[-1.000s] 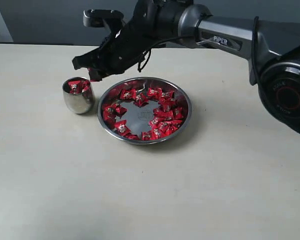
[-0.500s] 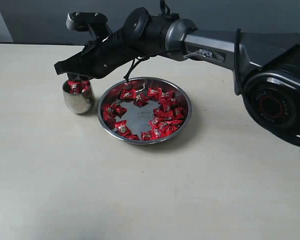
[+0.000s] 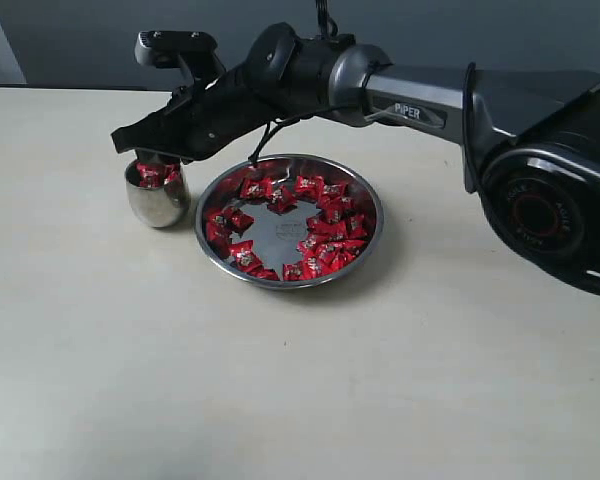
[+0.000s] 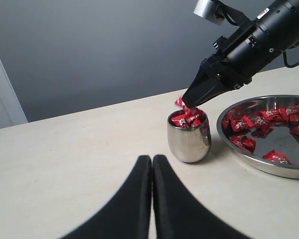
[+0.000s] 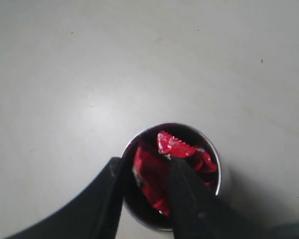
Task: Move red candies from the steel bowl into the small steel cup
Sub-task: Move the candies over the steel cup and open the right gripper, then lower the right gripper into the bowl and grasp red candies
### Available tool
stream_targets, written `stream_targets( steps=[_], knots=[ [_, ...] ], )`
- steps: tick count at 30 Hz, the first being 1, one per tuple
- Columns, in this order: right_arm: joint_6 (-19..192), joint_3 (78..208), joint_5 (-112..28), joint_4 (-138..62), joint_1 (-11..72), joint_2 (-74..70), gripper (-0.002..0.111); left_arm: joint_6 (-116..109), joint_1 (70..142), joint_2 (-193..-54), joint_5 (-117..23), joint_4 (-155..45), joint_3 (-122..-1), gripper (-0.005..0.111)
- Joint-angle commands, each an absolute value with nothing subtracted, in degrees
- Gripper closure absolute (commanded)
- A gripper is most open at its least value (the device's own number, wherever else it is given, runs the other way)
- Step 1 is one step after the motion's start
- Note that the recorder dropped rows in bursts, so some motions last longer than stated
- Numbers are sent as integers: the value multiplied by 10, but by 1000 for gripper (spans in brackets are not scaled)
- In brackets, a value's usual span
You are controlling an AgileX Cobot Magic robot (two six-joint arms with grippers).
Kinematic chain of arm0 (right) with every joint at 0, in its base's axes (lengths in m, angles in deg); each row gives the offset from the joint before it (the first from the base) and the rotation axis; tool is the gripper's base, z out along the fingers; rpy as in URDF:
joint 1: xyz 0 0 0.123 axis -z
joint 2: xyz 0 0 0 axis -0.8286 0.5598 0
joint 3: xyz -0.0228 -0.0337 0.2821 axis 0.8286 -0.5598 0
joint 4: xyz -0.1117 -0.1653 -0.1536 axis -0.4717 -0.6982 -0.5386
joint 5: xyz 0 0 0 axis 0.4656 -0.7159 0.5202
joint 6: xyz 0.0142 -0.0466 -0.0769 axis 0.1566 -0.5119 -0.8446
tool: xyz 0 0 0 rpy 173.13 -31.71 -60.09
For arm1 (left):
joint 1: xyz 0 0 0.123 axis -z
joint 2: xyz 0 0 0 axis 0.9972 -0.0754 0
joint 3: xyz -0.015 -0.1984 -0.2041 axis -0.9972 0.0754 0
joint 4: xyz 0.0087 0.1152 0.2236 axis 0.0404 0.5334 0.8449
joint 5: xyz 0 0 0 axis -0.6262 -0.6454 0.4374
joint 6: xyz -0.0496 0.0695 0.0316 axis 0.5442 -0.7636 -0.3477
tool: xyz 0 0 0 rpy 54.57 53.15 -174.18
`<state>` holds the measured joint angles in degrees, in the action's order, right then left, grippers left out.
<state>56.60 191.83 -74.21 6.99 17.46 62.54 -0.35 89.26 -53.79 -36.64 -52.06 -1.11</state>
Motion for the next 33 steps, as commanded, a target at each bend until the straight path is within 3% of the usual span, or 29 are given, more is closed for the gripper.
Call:
stream_targets(
  steps=[1, 7, 20, 33],
  knots=[
    [560, 1919, -734, 70, 177, 623, 75, -2, 892, -535, -369, -524, -8, 105],
    [560, 1919, -744, 45, 177, 619, 75, -2, 892, -535, -369, -524, -8, 105],
    [730, 1917, -977, -226, 193, 599, 75, -2, 892, -535, -369, -524, -8, 105],
    [730, 1917, -993, -227, 193, 634, 75, -2, 892, -535, -369, -524, -8, 105]
  ],
)
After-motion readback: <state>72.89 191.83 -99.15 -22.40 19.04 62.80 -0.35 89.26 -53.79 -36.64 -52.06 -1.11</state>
